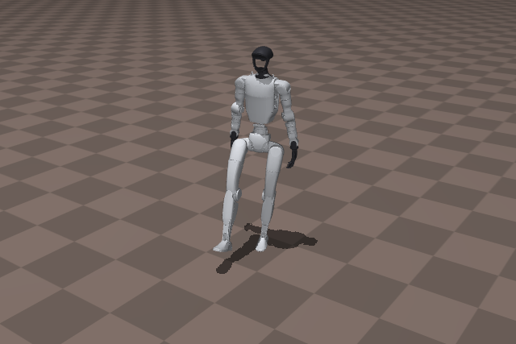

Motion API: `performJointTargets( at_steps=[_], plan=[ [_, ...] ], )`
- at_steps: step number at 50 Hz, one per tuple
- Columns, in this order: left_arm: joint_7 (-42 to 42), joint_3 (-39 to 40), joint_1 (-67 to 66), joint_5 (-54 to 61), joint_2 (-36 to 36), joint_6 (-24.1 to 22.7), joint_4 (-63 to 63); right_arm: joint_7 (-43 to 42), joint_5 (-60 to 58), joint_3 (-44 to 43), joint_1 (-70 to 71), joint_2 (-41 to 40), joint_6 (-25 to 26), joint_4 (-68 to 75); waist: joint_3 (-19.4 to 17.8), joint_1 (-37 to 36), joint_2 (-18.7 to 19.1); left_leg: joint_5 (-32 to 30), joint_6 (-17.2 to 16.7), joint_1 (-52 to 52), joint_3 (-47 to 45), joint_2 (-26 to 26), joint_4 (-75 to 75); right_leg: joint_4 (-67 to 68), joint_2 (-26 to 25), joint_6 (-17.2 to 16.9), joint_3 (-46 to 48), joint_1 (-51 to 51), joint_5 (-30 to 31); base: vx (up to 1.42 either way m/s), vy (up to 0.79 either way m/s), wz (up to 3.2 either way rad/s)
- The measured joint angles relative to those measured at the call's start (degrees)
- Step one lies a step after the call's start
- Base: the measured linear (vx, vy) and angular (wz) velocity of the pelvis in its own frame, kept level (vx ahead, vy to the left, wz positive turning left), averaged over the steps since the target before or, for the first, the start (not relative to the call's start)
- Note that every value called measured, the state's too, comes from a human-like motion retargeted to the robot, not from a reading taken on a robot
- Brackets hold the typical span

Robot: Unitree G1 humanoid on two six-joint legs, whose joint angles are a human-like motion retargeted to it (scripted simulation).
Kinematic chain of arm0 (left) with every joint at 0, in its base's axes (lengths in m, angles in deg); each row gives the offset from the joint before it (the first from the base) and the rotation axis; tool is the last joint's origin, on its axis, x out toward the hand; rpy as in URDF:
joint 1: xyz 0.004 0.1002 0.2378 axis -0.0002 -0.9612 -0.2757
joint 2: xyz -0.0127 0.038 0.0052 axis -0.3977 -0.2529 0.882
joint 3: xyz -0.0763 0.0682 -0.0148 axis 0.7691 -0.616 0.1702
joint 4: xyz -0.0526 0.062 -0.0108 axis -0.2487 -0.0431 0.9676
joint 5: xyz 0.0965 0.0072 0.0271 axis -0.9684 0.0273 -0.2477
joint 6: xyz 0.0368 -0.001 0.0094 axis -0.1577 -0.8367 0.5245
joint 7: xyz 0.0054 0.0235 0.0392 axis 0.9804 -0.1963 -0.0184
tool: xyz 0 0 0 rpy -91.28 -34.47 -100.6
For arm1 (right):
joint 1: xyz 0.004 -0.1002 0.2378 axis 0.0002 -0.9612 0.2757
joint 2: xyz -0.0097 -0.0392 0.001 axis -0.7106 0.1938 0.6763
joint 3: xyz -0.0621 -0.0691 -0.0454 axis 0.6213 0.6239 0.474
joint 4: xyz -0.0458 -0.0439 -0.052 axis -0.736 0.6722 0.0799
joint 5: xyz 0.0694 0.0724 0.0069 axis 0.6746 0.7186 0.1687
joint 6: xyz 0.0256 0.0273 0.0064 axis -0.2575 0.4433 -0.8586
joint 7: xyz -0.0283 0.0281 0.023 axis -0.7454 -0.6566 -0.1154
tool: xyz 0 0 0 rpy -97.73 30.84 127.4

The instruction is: In place motions

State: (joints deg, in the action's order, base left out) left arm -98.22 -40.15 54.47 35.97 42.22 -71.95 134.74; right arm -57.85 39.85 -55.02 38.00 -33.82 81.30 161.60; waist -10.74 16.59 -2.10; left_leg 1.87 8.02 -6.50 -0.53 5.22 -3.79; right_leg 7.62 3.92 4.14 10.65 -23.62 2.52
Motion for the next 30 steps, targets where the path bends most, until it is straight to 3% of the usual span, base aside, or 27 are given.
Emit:
performJointTargets(
  at_steps=[6,8,10,12,16,21,26,30],
  plan=[
    [0.7,3.5,-4.2,0.3,0.7,0.9,3.6,1.1,-0.7,1.1,2.4,-0.7,-0.8,-4.0,4.1,-4.3,0.6,0.4,-0.7,3.0,-5.5,-1.1,0.5,7.5,-1.2,0.0,-1.2,8.1,2.5,0.00,-0.08,-0.88],
    [0.8,3.8,-5.8,0.3,1.1,1.3,4.5,1.2,-0.5,1.6,2.8,-1.2,-1.4,-5.7,5.4,-4.2,1.1,0.0,-1.0,4.0,-5.9,-1.7,1.1,7.7,-2.1,-2.0,-3.3,11.5,3.1,-0.06,-0.07,-0.40],
    [0.6,4.2,-6.1,-0.3,1.2,2.1,5.7,2.3,0.3,2.1,4.1,-1.1,-1.7,-7.2,6.2,-4.9,0.4,-0.1,-1.2,4.6,-7.3,-0.7,1.5,8.2,-2.4,-5.2,-7.6,13.7,8.4,-0.07,-0.09,-0.52],
    [0.3,4.3,-6.2,-0.9,1.5,2.4,5.9,3.0,0.9,2.6,5.1,-1.4,-1.8,-8.4,6.8,-5.9,0.8,-0.3,-1.6,5.2,-8.5,-1.2,2.0,6.9,-2.9,-1.7,-9.2,15.3,7.6,-0.07,-0.07,-0.59],
    [-1.1,4.4,-6.0,-1.6,2.5,2.1,4.3,3.9,1.3,3.3,6.5,-1.8,-2.1,-10.3,8.4,-7.6,0.1,-0.8,-2.2,7.2,-10.7,-0.1,2.2,2.0,-1.8,-4.8,-11.2,17.2,8.7,-0.10,-0.12,-0.43],
    [-1.4,3.1,-3.5,-0.3,2.8,1.5,1.4,4.6,1.5,4.2,7.5,-2.2,-2.3,-11.4,7.2,-10.3,0.0,-0.5,-3.3,8.3,-12.2,-0.4,1.6,-1.1,0.2,-2.6,-6.4,19.2,7.0,-0.18,-0.16,-0.27],
    [-0.3,2.7,-1.3,1.0,3.1,1.1,0.2,4.5,-0.6,5.0,7.0,-2.1,-1.9,-10.1,7.1,-13.6,0.5,-0.2,-4.0,9.0,-14.5,-1.8,1.3,-1.0,1.5,-3.2,-1.9,20.5,5.9,-0.12,-0.18,-0.41],
    [-1.0,2.7,-0.7,2.4,2.9,0.4,-0.4,3.8,-2.1,5.9,6.0,-2.2,-1.6,-8.5,6.7,-11.9,0.2,0.1,-4.7,9.2,-13.8,-2.4,0.4,-3.6,1.7,-3.6,-0.3,22.3,5.6,-0.11,-0.24,0.19]
  ],
)
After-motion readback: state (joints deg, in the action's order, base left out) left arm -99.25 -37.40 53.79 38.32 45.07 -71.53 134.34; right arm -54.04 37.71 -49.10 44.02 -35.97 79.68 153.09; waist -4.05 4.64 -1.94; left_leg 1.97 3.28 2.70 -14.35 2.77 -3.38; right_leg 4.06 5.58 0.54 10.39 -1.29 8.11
